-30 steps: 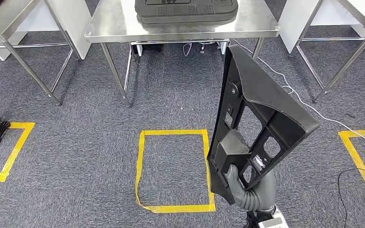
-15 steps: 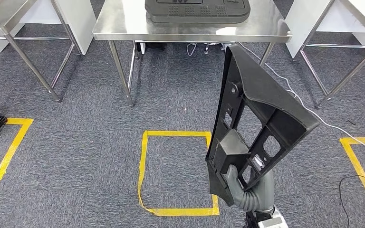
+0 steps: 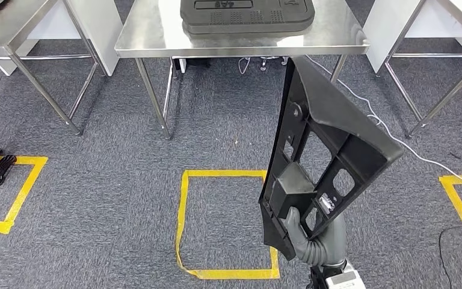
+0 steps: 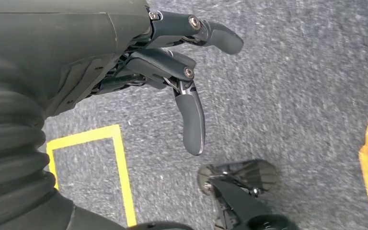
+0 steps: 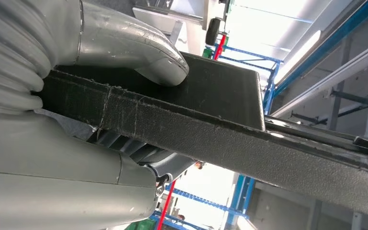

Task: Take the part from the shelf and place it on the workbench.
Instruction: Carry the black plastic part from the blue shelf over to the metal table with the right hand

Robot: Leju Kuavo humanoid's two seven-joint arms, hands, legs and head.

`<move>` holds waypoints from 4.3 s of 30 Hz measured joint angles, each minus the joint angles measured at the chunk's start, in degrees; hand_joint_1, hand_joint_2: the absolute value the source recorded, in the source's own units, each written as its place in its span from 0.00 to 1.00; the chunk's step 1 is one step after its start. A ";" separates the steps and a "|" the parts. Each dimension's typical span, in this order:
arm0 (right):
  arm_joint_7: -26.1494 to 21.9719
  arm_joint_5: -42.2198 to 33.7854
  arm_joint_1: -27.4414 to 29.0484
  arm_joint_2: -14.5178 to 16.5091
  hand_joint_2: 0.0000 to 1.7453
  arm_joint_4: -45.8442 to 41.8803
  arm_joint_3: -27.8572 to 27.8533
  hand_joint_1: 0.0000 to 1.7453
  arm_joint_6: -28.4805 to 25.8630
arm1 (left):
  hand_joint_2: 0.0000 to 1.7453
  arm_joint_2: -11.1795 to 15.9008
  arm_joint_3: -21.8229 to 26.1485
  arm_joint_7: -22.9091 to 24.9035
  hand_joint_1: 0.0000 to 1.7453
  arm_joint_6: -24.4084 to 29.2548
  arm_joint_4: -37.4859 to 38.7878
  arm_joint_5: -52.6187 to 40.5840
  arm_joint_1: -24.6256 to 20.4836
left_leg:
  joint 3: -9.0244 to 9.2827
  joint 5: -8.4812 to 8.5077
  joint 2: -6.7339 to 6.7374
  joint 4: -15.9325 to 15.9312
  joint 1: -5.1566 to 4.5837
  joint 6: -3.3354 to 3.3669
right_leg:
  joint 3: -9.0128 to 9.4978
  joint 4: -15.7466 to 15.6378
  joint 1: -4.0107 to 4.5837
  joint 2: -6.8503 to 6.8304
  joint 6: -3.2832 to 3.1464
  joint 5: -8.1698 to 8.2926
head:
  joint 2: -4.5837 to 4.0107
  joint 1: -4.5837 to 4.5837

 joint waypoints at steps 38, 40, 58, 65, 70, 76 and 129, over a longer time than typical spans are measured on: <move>-0.97 -0.54 0.43 -0.10 1.00 -0.27 0.81 1.00 -0.57 | 1.00 -0.20 -1.30 -1.38 0.00 0.42 0.00 -0.07 -0.05 | 9.49 6.05 0.55 -16.05 1.84 1.73 | -7.59 11.33 -1.53 0.29 5.07 -2.45 | 0.00 0.56; -0.96 -0.62 0.37 -0.19 1.00 -0.21 0.82 1.00 -0.57 | 1.00 -0.07 -1.40 -1.40 0.00 0.49 0.04 -0.06 -0.02 | 9.36 5.16 0.50 -15.02 2.55 0.06 | -3.92 4.43 -2.51 0.07 7.17 0.18 | 0.00 0.67; -1.02 -0.37 0.36 -0.04 1.00 -0.13 1.26 1.00 -0.79 | 1.00 0.13 -2.22 -1.32 0.00 0.96 0.09 0.11 -0.14 | 4.11 4.91 0.73 -9.01 -1.17 2.92 | -0.81 2.22 0.53 1.21 1.41 -1.35 | 0.00 -0.12; -0.98 0.30 0.36 -0.08 1.00 -0.13 1.27 1.00 -1.14 | 1.00 -0.14 -2.35 -1.29 0.00 0.91 0.04 0.51 -0.14 | 4.19 4.94 0.50 -9.55 -1.33 1.08 | -0.44 1.61 0.49 0.93 1.16 -1.37 | 0.00 -0.05; -0.91 0.80 0.35 -0.08 1.00 -0.13 1.32 1.00 -1.30 | 1.00 -0.19 -2.38 -1.56 0.00 0.45 0.02 0.54 -0.15 | 4.19 4.92 0.50 -9.54 -1.34 1.45 | -0.18 1.10 0.49 0.93 1.50 -1.14 | 0.00 -0.05; -0.85 0.83 0.36 -0.08 1.00 -0.13 1.34 1.00 -1.33 | 1.00 -0.22 -2.52 -1.86 0.00 -0.05 0.02 0.55 -0.15 | 4.19 4.91 0.50 -9.52 -1.39 1.72 | -0.12 0.97 0.48 0.93 1.63 -1.06 | 0.00 -0.06; 0.29 -0.08 0.41 -0.37 1.00 0.37 2.19 1.00 -1.19 | 1.00 -0.87 -3.56 -1.91 0.00 1.14 0.01 0.80 -0.17 | -1.96 0.51 1.20 3.19 0.37 -0.13 | 0.91 0.02 -0.37 0.85 0.86 -0.61 | 0.00 -0.51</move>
